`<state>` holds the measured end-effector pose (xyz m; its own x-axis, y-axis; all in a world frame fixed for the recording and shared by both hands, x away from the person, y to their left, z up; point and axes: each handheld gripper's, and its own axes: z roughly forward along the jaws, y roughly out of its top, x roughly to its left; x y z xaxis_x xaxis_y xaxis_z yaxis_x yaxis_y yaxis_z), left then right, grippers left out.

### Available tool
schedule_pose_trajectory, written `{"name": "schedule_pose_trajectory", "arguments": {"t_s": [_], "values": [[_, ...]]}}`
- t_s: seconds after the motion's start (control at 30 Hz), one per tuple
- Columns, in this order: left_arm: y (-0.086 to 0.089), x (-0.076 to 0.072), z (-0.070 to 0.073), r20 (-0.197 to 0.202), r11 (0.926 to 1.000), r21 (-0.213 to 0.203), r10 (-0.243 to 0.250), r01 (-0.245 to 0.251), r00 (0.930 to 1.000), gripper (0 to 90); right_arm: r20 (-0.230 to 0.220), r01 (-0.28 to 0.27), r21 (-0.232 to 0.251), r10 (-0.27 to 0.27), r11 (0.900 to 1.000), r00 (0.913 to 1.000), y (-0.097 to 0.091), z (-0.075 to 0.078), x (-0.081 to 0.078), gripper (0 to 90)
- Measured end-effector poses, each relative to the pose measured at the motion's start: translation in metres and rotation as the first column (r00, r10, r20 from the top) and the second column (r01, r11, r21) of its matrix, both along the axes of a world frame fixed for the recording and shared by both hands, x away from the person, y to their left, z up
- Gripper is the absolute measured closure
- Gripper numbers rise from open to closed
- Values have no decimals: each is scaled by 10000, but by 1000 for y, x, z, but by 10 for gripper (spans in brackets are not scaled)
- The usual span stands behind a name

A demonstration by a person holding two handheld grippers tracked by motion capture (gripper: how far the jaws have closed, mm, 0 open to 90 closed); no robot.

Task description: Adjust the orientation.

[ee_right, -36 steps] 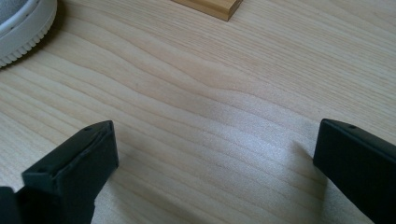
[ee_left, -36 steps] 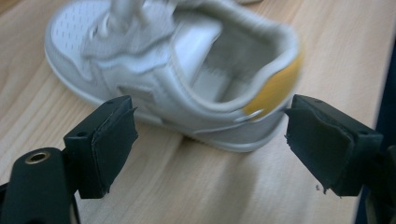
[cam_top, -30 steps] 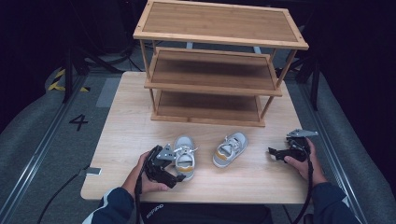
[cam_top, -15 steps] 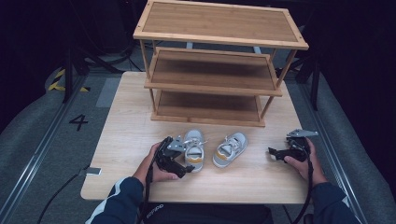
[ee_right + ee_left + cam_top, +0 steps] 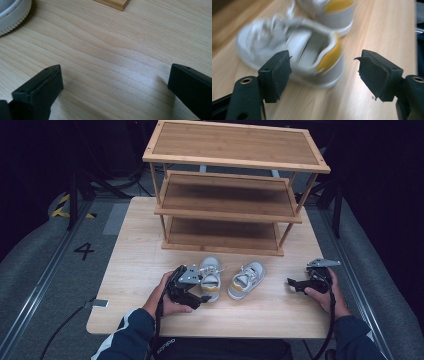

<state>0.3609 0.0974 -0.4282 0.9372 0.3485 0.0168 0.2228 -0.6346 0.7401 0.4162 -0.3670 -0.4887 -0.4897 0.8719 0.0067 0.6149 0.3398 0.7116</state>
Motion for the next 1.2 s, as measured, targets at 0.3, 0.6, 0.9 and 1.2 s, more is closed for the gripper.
{"name": "schedule_pose_trajectory", "arguments": {"t_s": [0.3, 0.6, 0.9, 1.2], "values": [[-23, 11, -12, -408, 9954, 861, -379, 413, 9984, 365, 6, -3, -3, 3, 10000, 10000, 0, 0, 0, 1], [-37, 23, -12, -717, 9621, 2236, -1435, 1562, 9870, 496, 4, -21, -3, 21, 10000, 10000, 0, 0, 0, 1], [-45, 30, -19, -1221, 9457, 2422, -1920, 2168, 9738, 580, 0, -34, 0, 34, 10000, 10000, 0, 0, 0, 1], [-42, 32, -20, -1263, 9484, 2180, -2065, 2302, 9703, 595, 3, -39, -2, 39, 10000, 10000, 0, 0, 0, 1]]}}
